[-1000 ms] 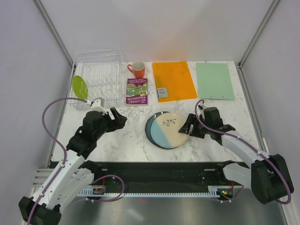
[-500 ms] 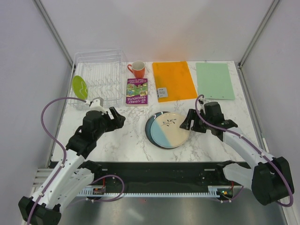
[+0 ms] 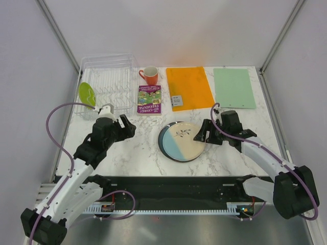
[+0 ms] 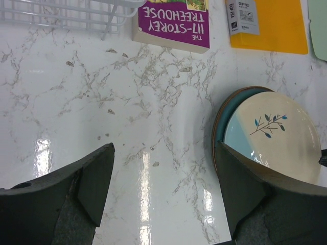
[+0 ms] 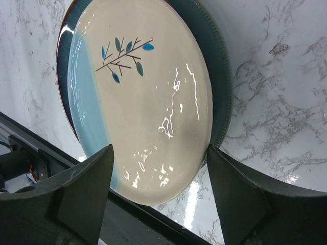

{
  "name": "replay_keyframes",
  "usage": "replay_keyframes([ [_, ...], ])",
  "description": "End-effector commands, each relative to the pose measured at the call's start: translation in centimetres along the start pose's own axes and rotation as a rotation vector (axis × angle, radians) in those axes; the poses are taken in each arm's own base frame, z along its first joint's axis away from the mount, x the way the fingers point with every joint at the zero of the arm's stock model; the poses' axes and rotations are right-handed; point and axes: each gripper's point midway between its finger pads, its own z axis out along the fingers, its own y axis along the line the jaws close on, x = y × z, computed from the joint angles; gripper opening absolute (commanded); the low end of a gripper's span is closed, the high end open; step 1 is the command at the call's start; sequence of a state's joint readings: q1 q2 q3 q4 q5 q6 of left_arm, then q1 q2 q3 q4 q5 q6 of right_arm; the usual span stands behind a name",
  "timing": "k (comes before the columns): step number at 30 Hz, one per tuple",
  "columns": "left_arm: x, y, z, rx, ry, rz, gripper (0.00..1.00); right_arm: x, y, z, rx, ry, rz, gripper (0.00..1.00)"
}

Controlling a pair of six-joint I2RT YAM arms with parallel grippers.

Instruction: Unload the plates from the dish rack

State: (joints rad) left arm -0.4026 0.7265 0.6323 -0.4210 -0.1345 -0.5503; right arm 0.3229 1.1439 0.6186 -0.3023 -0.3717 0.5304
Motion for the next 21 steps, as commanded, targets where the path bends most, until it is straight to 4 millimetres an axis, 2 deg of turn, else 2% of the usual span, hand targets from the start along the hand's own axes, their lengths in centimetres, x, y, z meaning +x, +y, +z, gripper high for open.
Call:
replay_keyframes([
  [1,-2.9,-0.2,-0.1,-0.029,-0.07,0.06,0.86,-1.6,2.3,0.0,-0.096,-0.04,-0.029,0.8],
  [4,-4.3,0.0,0.1,-0.072,-0.098,0.083,0.89,-1.2,2.2,0.6,-0.109,-0.015,-0.021,0.8],
  [6,-5.7,0.8,0.1,-0.136,-0.138,0.093,0.93,-1.0,1.9,1.0,-0.105,-0.005,-0.022,0.8],
  [8,-7.7,1.9,-0.1,-0.229,-0.195,0.116,1.0,-0.9,1.7,1.2,-0.101,-0.001,-0.03,0.81],
  [10,-9.9,2.5,-0.5,-0.295,-0.246,0.131,1.0,-0.8,1.4,1.4,-0.096,0.01,-0.042,0.81],
  [12,-11.8,4.1,-0.3,-0.401,-0.281,0.143,1.0,-1.1,0.8,1.4,-0.054,-0.01,-0.049,0.8],
  [13,-13.4,4.3,-0.6,-0.433,-0.311,0.156,1.0,-1.4,0.4,1.3,-0.031,-0.026,-0.059,0.8],
  [15,-15.4,6.6,-0.1,-0.545,-0.346,0.144,1.0,-2.3,0.2,0.5,0.002,-0.078,-0.078,0.82],
  [17,-17.6,7.7,0.0,-0.59,-0.365,0.145,1.0,-3.3,-0.3,-0.1,0.048,-0.129,-0.1,0.83],
  [18,-18.5,9.5,0.7,-0.645,-0.369,0.133,1.0,-3.7,-0.2,-0.6,0.058,-0.152,-0.111,0.84],
  [20,-20.6,10.4,1.0,-0.653,-0.384,0.133,1.0,-4.5,-0.6,-1.2,0.094,-0.178,-0.133,0.85],
  [21,-20.9,12.3,2.0,-0.694,-0.368,0.123,1.0,-4.7,-0.6,-1.3,0.103,-0.186,-0.142,0.86],
])
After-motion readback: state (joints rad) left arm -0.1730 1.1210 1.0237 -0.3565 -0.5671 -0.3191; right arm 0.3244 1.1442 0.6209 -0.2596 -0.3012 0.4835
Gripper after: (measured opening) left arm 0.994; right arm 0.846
